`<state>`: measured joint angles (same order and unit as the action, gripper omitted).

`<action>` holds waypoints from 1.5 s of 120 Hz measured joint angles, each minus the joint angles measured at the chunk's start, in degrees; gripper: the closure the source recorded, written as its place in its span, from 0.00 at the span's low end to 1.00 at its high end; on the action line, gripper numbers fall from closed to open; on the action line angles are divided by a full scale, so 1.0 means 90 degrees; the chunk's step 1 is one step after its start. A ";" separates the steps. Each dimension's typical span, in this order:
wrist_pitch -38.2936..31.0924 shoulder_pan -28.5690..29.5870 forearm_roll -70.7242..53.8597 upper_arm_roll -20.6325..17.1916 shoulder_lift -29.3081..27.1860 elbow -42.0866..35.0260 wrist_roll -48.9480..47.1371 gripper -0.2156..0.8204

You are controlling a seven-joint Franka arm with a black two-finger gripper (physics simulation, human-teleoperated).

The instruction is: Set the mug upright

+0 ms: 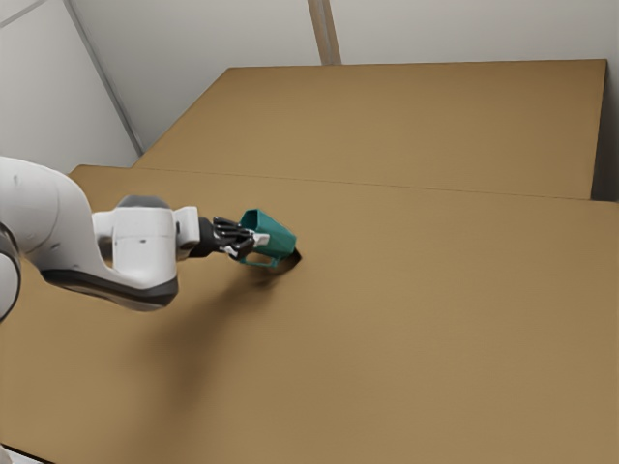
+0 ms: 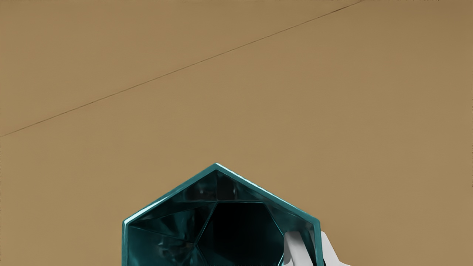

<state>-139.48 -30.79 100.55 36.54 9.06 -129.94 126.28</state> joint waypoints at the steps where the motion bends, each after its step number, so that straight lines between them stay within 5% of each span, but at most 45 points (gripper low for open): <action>1: 0.0000 0.0000 -0.0031 0.0000 -0.0002 0.0018 0.0000 0.96; 17: 0.0023 0.0002 -0.1475 0.0045 0.0052 0.0768 -0.0131 0.97; 37: 0.0376 -0.0002 -0.5285 0.0046 0.0094 0.1670 -0.1240 0.97; 69: 0.1057 -0.0156 -0.9915 -0.0573 -0.1304 0.0760 -0.4598 0.97; 91: 0.0870 0.0452 -1.0667 -0.0667 -0.1500 0.0235 -0.6433 0.97; 114: 0.0318 0.0404 -1.0962 -0.0673 -0.1168 0.0229 -0.7837 0.97; 180: -0.0241 0.0403 -1.1010 -0.0973 -0.1449 -0.0463 -1.0304 0.97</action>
<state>-141.65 -27.16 1.46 27.79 -3.98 -134.10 33.54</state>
